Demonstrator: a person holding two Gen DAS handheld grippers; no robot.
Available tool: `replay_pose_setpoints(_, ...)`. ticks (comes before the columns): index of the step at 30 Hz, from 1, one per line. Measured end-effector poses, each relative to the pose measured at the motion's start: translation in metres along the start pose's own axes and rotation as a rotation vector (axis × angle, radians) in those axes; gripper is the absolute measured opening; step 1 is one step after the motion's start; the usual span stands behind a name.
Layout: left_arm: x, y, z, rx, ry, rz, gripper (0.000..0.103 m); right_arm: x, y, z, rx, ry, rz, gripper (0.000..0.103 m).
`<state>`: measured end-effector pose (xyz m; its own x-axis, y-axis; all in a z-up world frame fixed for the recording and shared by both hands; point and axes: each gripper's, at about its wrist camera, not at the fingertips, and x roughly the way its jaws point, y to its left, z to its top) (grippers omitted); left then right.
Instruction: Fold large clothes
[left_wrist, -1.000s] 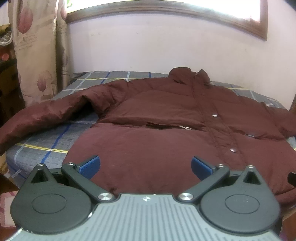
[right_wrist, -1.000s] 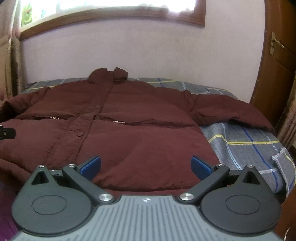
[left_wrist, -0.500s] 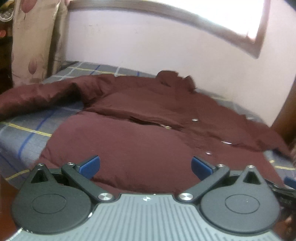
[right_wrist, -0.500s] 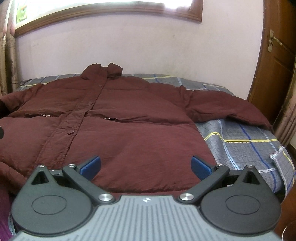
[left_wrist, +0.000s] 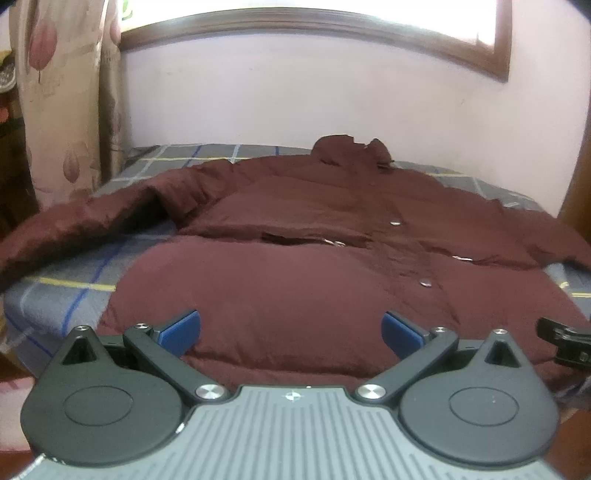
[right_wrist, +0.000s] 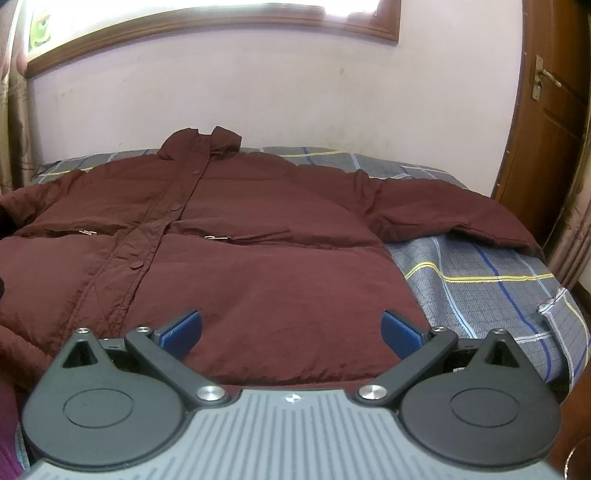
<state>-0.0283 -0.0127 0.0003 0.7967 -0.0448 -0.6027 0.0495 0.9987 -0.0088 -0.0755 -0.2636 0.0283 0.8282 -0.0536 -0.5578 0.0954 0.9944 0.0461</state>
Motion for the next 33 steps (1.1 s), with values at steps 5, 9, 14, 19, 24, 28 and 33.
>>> replay_pose_setpoints(5,0.009,-0.004,0.017,0.019,0.003,0.024,0.103,-0.001,-0.002,0.004,0.01,-0.011,0.011,0.103)
replay_pose_setpoints(9,0.015,-0.007,0.026,0.029,-0.002,0.038,0.103,0.001,0.001,0.008,-0.001,-0.012,0.006,0.103)
replay_pose_setpoints(14,0.023,-0.01,0.029,0.038,0.004,0.044,0.103,0.005,0.002,0.011,0.0,-0.006,0.01,0.103)
replay_pose_setpoints(19,0.03,-0.011,0.031,0.044,0.01,0.051,0.103,0.011,0.004,0.014,-0.003,0.005,0.016,0.103)
replay_pose_setpoints(24,0.036,-0.015,0.035,0.052,0.012,0.04,0.103,0.017,0.003,0.019,0.001,0.013,0.025,0.103)
replay_pose_setpoints(28,0.044,-0.018,0.04,0.05,0.019,0.015,0.103,0.024,-0.002,0.025,0.008,0.021,0.011,0.103)
replay_pose_setpoints(33,0.054,-0.027,0.045,0.068,0.032,0.01,0.103,0.037,-0.015,0.035,0.026,0.03,-0.021,0.103)
